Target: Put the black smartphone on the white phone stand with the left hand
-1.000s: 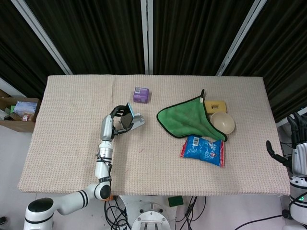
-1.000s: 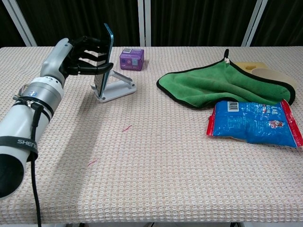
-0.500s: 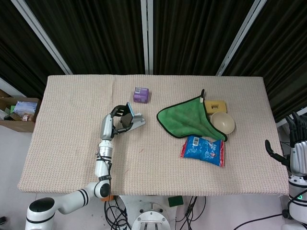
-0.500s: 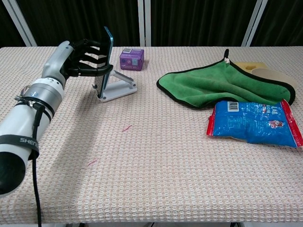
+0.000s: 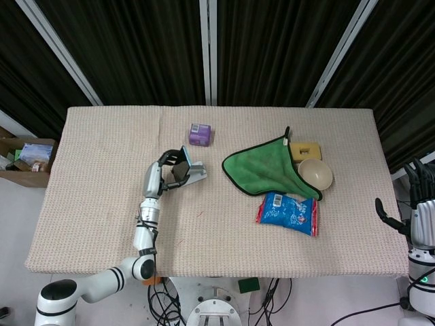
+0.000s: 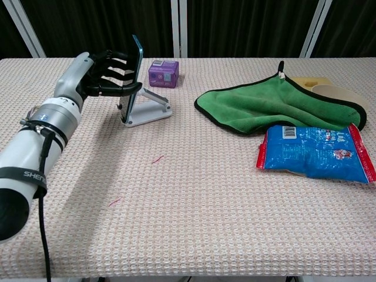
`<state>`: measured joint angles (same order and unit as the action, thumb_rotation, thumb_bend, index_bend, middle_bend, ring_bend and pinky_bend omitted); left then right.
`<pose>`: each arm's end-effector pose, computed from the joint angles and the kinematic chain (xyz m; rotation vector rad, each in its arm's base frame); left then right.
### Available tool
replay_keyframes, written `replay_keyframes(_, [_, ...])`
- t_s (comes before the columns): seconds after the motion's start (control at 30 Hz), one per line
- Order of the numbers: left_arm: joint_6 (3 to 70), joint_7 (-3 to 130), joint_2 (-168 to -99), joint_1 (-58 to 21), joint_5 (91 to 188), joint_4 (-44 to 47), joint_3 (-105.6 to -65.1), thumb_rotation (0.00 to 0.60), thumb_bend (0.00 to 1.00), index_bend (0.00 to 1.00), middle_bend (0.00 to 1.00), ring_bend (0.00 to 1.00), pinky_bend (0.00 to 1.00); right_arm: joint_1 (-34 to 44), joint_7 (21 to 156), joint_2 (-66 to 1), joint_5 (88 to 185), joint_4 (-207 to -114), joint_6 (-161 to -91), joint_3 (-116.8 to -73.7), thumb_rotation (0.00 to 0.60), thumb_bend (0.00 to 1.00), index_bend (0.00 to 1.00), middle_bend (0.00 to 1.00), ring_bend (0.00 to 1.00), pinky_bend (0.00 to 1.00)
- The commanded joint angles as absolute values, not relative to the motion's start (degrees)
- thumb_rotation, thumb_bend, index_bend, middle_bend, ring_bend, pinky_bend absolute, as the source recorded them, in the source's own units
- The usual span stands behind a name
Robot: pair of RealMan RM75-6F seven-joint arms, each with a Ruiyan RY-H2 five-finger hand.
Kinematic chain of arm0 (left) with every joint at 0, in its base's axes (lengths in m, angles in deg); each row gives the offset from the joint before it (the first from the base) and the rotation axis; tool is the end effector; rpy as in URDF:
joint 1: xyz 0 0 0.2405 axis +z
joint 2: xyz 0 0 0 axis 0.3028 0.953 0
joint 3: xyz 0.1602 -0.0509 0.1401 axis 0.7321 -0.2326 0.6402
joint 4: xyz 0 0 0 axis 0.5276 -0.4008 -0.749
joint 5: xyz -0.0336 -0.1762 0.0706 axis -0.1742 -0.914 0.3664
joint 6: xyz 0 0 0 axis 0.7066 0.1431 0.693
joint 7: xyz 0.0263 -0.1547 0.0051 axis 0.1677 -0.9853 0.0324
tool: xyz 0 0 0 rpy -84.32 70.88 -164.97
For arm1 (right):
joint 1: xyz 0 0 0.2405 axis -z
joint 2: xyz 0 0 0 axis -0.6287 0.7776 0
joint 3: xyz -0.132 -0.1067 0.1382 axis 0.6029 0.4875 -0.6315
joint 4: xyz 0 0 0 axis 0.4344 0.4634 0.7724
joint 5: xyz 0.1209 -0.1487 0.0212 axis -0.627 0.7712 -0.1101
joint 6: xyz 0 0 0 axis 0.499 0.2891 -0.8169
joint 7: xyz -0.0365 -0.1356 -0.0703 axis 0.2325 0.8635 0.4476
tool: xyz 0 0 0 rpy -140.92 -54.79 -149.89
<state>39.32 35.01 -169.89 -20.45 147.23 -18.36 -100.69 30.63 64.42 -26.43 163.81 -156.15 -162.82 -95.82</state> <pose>-0.1236 0.3410 -0.0535 -1.0011 -1.6032 -1.6205 -0.2653 -0.2210 0.1823 1.1651 -0.7265 1.4693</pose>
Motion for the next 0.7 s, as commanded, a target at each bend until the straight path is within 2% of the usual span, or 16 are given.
replay_keyframes(0.03, [39.08,34.46,-169.66,-20.39,147.64,-18.43,-100.36,0.6,0.31,0.28,0.35,0.3,0.3,30.62,64.44,-26.46,163.81,-156.09,-162.76,-95.79,0.6,0.36,0.0,0.0,0.0,0.0])
replay_keyframes(0.3, [39.42,33.82,-169.85,-20.37,148.3,-18.96,-100.1,0.6,0.3,0.17,0.23,0.18,0.29,30.76,64.27,-26.47,163.81,-155.92,-162.95,-95.78,0.6,0.36,0.0,0.0,0.0,0.0])
replay_keyframes(0.7, [41.8,33.26,-169.05,-19.66,151.25,-17.93,-98.17,0.6,0.28,0.12,0.14,0.12,0.25,30.86,64.21,-26.52,163.77,-156.1,-163.2,-95.93,0.6,0.36,0.0,0.0,0.0,0.0])
